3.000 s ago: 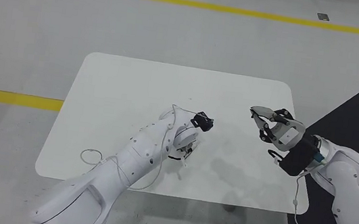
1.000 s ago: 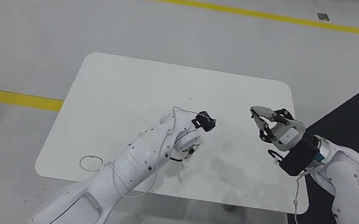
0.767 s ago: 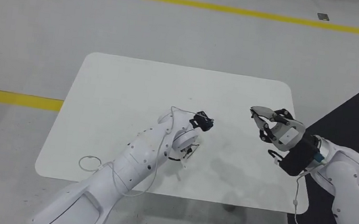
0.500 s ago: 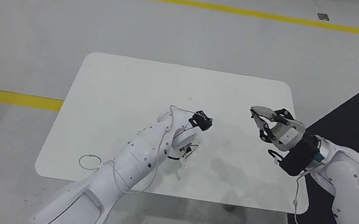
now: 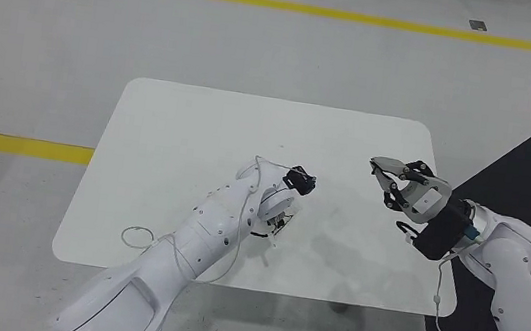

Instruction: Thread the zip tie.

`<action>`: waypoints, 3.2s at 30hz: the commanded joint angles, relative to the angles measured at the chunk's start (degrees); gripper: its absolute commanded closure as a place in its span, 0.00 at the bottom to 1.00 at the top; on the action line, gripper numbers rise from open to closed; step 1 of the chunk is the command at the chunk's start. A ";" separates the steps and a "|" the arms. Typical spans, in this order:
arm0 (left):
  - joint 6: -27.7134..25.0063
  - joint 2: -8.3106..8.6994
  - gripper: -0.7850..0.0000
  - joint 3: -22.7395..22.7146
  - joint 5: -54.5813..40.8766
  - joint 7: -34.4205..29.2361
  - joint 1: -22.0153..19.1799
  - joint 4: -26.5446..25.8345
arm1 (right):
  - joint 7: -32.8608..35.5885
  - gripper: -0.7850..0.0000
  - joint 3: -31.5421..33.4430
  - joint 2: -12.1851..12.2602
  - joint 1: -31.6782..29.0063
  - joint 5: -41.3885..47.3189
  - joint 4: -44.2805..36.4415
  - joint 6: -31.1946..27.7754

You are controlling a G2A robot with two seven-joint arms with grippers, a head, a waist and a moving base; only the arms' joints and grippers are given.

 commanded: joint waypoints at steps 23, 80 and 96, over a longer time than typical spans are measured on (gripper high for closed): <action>1.60 2.03 1.00 -3.50 4.13 -5.94 5.02 -14.93 | 0.00 1.00 0.00 0.00 0.00 0.00 0.00 0.00; 1.13 0.27 1.00 -2.46 5.13 -5.01 3.71 -10.23 | 0.00 1.00 0.00 0.00 0.00 0.00 0.00 0.00; 2.59 3.26 1.00 -7.54 11.28 -10.07 10.36 -27.44 | 0.00 1.00 0.00 0.00 0.00 0.00 0.00 0.00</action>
